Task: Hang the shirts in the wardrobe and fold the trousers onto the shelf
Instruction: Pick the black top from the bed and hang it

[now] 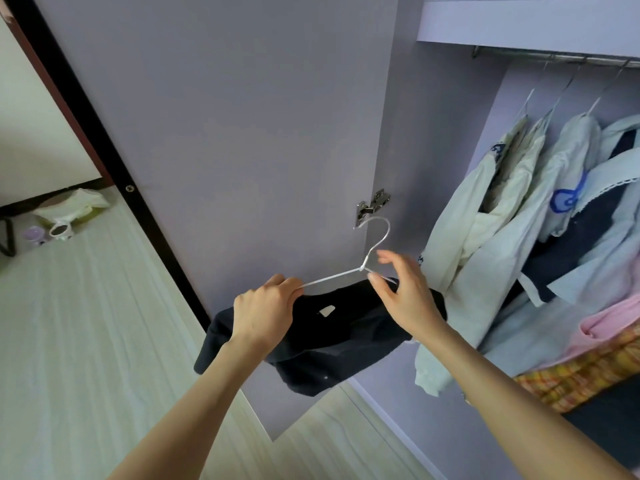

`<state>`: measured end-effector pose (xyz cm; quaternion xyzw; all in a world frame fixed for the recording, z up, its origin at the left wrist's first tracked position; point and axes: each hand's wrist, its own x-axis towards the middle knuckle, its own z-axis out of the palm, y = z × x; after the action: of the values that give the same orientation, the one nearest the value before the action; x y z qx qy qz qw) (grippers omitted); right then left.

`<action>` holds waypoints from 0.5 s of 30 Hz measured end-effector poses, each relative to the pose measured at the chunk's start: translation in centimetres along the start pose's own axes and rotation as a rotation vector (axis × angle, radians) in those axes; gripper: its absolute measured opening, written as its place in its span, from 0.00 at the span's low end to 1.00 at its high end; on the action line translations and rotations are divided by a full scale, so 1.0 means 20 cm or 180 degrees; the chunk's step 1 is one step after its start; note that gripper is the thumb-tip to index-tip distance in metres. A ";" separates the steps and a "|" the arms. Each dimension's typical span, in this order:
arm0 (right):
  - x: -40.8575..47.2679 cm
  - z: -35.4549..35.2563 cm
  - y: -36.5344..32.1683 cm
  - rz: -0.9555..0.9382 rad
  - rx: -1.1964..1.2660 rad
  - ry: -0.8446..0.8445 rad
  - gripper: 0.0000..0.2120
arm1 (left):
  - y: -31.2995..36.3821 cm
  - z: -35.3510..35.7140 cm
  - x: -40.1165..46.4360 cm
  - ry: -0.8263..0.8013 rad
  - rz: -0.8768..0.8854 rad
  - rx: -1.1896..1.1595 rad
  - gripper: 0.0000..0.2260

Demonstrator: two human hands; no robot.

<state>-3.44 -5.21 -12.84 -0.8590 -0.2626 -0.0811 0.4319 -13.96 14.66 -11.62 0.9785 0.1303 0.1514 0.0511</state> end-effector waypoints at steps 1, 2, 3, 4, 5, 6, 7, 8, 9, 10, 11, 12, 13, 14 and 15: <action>-0.02 0.00 0.05 0.0162 -0.0334 0.0088 0.20 | -0.01 0.00 -0.03 0.0062 -0.0033 -0.0019 0.12; -0.03 0.01 0.08 0.0475 -0.0616 0.0054 0.23 | -0.02 0.00 -0.05 0.0122 -0.0063 -0.0043 0.12; -0.03 0.02 0.12 0.0816 -0.0826 -0.0099 0.26 | -0.03 -0.01 -0.07 0.0178 -0.0104 -0.0083 0.11; -0.04 0.05 0.14 0.1075 -0.0911 -0.0315 0.27 | -0.04 -0.03 -0.09 0.0225 -0.0151 -0.0134 0.10; -0.05 0.09 0.15 0.1209 -0.0897 -0.0482 0.28 | -0.04 -0.05 -0.10 0.0295 -0.0156 -0.0196 0.08; -0.05 0.12 0.15 0.1261 -0.0807 -0.0553 0.28 | -0.04 -0.07 -0.11 0.0371 -0.0131 -0.0221 0.06; -0.04 0.16 0.14 0.1259 -0.0683 -0.0503 0.26 | -0.04 -0.09 -0.12 0.0448 -0.0092 -0.0215 0.04; -0.03 0.18 0.13 0.1219 -0.0586 -0.0407 0.23 | -0.04 -0.10 -0.13 0.0484 -0.0070 -0.0187 0.04; -0.02 0.20 0.11 0.1146 -0.0558 -0.0371 0.20 | -0.05 -0.11 -0.15 0.0498 -0.0072 -0.0144 0.04; 0.00 0.21 0.11 0.1090 -0.0615 -0.0399 0.17 | -0.06 -0.12 -0.16 0.0441 -0.0078 -0.0106 0.04; 0.02 0.21 0.11 0.1041 -0.0744 -0.0508 0.16 | -0.07 -0.12 -0.18 0.0343 -0.0109 -0.0031 0.05; 0.04 0.20 0.11 0.1023 -0.0936 -0.0652 0.17 | -0.08 -0.13 -0.20 0.0204 -0.0147 0.0087 0.07; 0.06 0.18 0.11 0.1012 -0.1121 -0.0759 0.17 | -0.08 -0.13 -0.21 0.0021 -0.0171 0.0252 0.10; 0.08 0.17 0.11 0.0983 -0.1240 -0.0772 0.17 | -0.08 -0.14 -0.23 -0.0116 -0.0203 0.0463 0.12; 0.10 0.15 0.10 0.0917 -0.1304 -0.0664 0.16 | -0.07 -0.15 -0.25 -0.0160 -0.0208 0.0687 0.14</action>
<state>-0.95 -3.07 -15.45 -0.9607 -0.1589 0.0186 0.2268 -19.77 14.91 -10.44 0.9770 0.1764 0.1101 -0.0464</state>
